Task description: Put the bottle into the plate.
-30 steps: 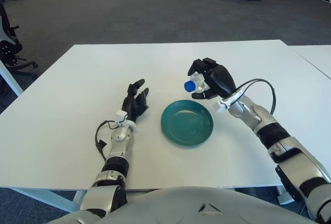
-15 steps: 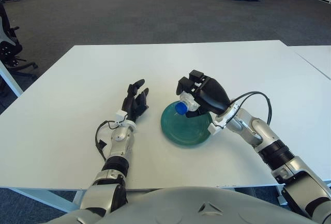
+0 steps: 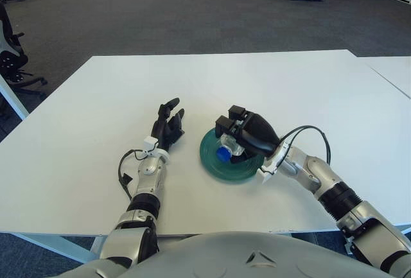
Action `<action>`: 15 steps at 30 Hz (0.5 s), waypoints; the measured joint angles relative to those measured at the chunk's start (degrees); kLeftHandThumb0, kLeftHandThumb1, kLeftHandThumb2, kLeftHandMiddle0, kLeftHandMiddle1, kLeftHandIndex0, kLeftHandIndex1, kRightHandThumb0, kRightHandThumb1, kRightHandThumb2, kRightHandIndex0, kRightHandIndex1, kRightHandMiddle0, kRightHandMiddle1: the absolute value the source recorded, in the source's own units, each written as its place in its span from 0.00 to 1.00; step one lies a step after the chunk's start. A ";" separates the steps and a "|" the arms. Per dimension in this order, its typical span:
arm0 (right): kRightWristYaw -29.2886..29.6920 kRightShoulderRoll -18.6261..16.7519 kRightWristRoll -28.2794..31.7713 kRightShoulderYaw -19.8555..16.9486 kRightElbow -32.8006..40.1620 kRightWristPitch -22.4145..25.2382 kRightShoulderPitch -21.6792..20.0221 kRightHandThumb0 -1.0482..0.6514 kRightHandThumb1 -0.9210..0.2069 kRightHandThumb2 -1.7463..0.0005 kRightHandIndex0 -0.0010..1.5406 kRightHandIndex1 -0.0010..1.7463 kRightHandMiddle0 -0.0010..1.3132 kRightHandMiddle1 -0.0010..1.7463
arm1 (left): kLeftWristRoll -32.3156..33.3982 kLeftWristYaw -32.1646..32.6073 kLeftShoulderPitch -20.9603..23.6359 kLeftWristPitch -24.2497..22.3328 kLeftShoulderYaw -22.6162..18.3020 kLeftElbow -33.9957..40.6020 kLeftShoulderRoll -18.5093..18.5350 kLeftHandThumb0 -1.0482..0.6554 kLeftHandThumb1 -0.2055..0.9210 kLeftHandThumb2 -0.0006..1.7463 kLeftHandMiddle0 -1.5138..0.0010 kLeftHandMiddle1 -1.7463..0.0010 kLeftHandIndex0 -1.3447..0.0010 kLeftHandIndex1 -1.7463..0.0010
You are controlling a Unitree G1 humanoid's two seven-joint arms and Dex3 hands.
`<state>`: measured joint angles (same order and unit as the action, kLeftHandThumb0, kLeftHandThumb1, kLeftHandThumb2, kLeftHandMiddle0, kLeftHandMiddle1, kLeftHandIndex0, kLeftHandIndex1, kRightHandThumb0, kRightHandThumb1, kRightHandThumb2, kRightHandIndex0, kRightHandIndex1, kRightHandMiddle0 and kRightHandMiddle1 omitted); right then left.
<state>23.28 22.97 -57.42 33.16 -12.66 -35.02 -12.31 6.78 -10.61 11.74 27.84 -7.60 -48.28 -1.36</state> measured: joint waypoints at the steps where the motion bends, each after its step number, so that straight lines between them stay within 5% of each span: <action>1: 0.00 -0.18 -0.16 0.41 -0.34 0.13 0.17 0.32 0.63 0.17 0.79 1.00 0.53 1.00 | 0.00 0.00 0.01 -0.01 0.00 -0.01 0.00 0.18 1.00 0.49 0.72 0.99 1.00 0.50; 15: 3.31 -2.77 -2.04 3.35 -6.74 0.16 -0.53 0.32 0.63 0.18 0.79 1.00 0.53 1.00 | -0.04 0.01 0.39 0.03 -0.03 -0.64 0.02 0.18 1.00 0.50 0.71 0.99 1.00 0.50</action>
<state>26.59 20.19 -59.46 36.51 -19.40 -34.86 -12.85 6.74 -10.60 12.13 27.87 -7.63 -48.91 -1.35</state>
